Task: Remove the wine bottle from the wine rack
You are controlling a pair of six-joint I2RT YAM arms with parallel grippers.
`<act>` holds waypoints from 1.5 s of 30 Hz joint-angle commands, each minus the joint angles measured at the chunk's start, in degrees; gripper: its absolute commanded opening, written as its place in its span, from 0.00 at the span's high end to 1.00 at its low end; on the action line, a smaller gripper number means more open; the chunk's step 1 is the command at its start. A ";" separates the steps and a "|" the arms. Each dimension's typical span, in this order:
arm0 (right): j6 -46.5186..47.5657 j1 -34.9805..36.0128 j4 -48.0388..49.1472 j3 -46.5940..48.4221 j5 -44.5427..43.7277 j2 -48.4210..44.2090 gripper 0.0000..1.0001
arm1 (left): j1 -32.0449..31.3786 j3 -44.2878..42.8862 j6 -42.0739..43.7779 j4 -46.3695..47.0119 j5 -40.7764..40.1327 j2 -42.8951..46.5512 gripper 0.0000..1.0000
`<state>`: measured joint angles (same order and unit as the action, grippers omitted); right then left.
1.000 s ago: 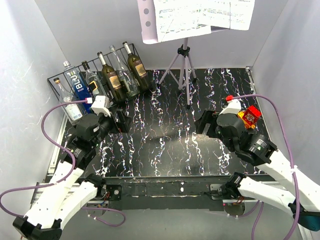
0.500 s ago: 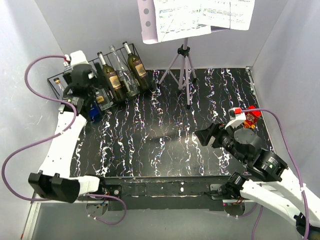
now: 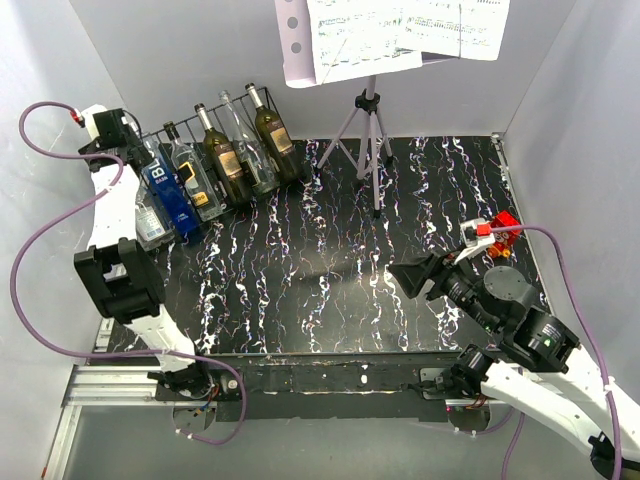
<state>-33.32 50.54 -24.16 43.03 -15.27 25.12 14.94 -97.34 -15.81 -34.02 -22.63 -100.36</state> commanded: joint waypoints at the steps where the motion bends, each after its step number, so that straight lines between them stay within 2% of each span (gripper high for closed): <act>1: 6.68 0.26 7.10 -0.92 2.79 -2.44 0.24 | 1.76 -6.36 1.05 -0.51 1.54 -2.02 0.30; 5: 8.44 0.26 9.39 -2.41 -0.63 -4.90 0.24 | 2.72 -9.80 0.26 -2.28 1.45 -6.34 0.30; 11: 11.96 0.26 12.56 -2.68 -0.03 -5.79 0.24 | 3.34 -11.47 1.22 -1.93 4.79 -10.82 0.34; 21: 13.72 0.26 14.49 -4.35 -0.46 -5.87 0.23 | 4.48 -13.85 1.05 -3.07 -0.65 -14.95 0.41; 33: 16.09 0.26 15.90 -4.35 -0.82 -5.35 0.22 | 5.71 -15.42 1.49 -2.45 4.00 -19.88 0.46; 35: 16.18 0.26 16.43 -4.35 -0.73 -4.91 0.22 | 5.72 -15.60 2.01 -2.45 4.35 -20.23 0.56; 38: 16.10 0.26 16.95 -4.44 -0.47 -4.38 0.23 | 5.72 -15.78 2.45 -2.54 3.92 -20.14 0.84; 41: 16.01 0.26 17.22 -4.44 -0.29 -4.12 0.22 | 5.72 -15.34 2.63 -2.89 3.21 -19.01 1.00; 45: 16.18 0.26 17.22 -4.35 -0.29 -3.77 0.22 | 5.63 -10.87 2.63 -0.18 1.90 -13.48 1.00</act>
<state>-17.96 50.65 -10.61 38.39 -15.22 20.86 20.51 -110.93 -12.16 -37.17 -19.46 -121.38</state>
